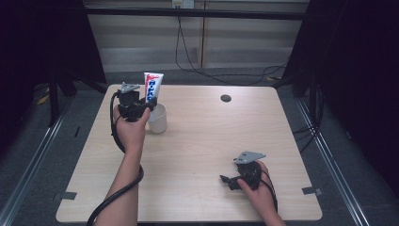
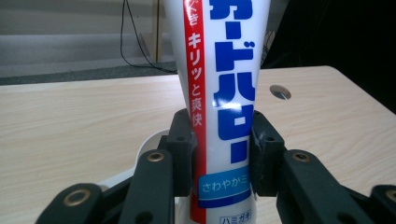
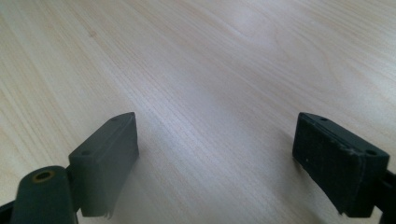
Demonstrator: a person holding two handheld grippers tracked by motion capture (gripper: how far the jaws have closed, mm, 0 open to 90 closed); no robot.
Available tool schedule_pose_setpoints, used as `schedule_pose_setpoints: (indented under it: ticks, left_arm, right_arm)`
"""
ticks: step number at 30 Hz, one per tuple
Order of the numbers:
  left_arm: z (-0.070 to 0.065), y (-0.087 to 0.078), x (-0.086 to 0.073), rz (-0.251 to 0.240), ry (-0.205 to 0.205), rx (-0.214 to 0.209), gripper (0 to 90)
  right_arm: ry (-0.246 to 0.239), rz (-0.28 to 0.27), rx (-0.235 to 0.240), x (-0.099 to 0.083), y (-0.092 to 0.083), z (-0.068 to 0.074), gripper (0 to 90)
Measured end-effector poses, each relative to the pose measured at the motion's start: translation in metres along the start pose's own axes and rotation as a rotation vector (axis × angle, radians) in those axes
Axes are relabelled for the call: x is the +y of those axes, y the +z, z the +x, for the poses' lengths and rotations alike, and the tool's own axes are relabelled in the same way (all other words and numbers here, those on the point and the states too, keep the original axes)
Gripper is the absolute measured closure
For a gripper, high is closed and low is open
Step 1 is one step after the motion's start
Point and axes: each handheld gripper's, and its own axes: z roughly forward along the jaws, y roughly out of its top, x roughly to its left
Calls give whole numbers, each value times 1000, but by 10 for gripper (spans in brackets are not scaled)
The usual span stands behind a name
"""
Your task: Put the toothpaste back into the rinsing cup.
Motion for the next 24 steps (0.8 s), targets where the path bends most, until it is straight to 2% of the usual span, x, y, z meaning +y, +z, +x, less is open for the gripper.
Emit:
schedule_pose_setpoints:
  ticks: [21,24]
  left_arm:
    - [6,27,-4,-10,-14,5,668]
    - [7,31,-3,-3,-5,13,667]
  right_arm:
    - [0,0,0,0,0,0,140]
    - [2,1,1,0,0,0,140]
